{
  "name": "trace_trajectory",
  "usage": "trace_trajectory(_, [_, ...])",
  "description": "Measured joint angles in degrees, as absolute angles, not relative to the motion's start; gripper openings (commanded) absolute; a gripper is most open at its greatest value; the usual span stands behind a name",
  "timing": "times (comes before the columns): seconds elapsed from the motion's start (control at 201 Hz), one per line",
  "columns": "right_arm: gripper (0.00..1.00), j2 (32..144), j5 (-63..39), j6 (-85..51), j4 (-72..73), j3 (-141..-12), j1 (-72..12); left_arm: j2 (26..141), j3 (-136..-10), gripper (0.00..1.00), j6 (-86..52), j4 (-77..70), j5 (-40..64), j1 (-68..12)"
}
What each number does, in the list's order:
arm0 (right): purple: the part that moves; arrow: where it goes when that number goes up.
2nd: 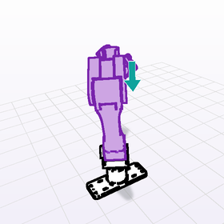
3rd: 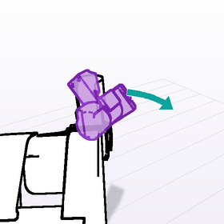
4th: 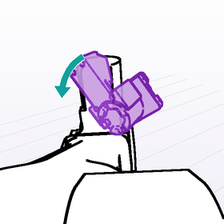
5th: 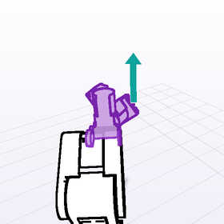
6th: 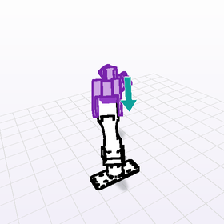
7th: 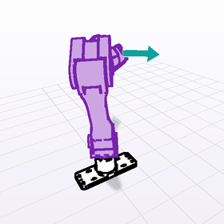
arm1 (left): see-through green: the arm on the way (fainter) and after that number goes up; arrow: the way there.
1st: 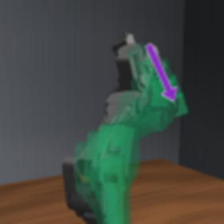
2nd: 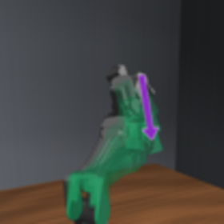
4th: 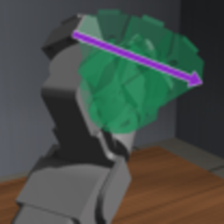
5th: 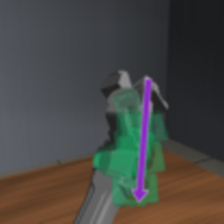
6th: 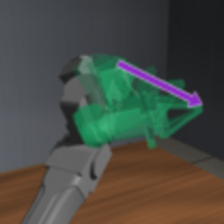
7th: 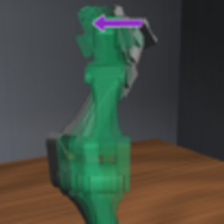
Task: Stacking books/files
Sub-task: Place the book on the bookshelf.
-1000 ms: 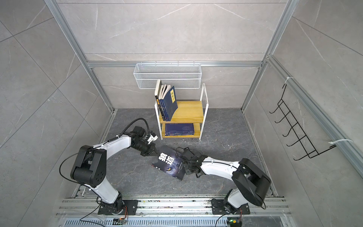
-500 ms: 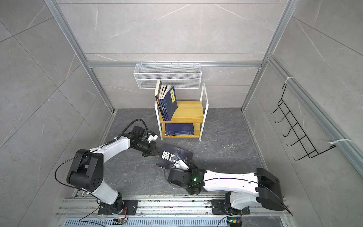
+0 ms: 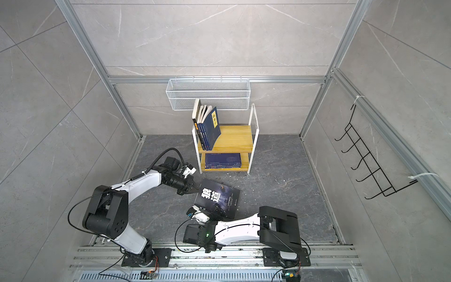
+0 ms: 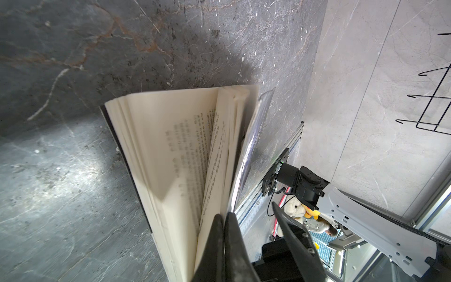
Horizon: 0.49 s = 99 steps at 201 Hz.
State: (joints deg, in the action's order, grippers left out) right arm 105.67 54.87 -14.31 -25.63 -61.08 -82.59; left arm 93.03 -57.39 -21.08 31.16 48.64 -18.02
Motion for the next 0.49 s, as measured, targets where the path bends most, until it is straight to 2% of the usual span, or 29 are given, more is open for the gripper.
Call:
trace_trajectory(0.11, [0.79, 108.36, 54.17, -14.06, -23.55, -60.97, -81.01, 93.03, -57.36, 0.0, -21.08, 31.2, 48.64, -18.02])
trace_trajectory(0.184, [0.72, 108.79, 53.76, -13.96, -22.02, -59.96, -79.55, 93.03, -57.36, 0.0, -21.08, 31.2, 48.64, -18.02])
trace_trajectory(0.219, [0.61, 108.79, 53.67, -13.67, -21.12, -59.42, -78.85, 93.03, -57.23, 0.0, -21.08, 31.03, 48.66, -18.02])
trace_trajectory(0.234, [0.51, 108.79, 53.65, -13.72, -20.93, -59.24, -78.59, 93.03, -57.14, 0.0, -21.08, 30.94, 48.66, -18.02])
trace_trajectory(0.254, [0.44, 108.81, 53.49, -13.39, -20.45, -58.98, -78.19, 93.03, -57.04, 0.0, -21.08, 30.81, 48.66, -18.0])
trace_trajectory(0.284, [0.19, 108.81, 53.39, -13.37, -20.25, -58.83, -77.73, 93.03, -56.84, 0.0, -21.06, 30.74, 48.66, -18.0])
trace_trajectory(0.294, [0.16, 108.81, 53.36, -13.21, -20.16, -58.81, -77.6, 93.03, -56.77, 0.0, -21.06, 30.74, 48.64, -18.0])
trace_trajectory(0.304, [0.06, 108.81, 53.32, -13.28, -20.12, -58.81, -77.47, 93.03, -56.73, 0.0, -21.06, 30.74, 48.64, -17.98])
trace_trajectory(0.319, [0.01, 108.81, 53.08, -13.1, -20.01, -58.81, -77.32, 93.03, -56.64, 0.0, -21.06, 30.59, 48.69, -17.98])
trace_trajectory(0.363, [0.0, 108.81, 53.65, -12.53, -20.08, -58.76, -77.28, 93.03, -56.64, 0.0, -20.93, 30.2, 48.47, -17.93])
trace_trajectory(0.493, [0.0, 107.37, 54.5, -10.94, -18.81, -57.34, -77.6, 91.68, -56.42, 0.3, -20.21, 29.47, 48.01, -16.82])
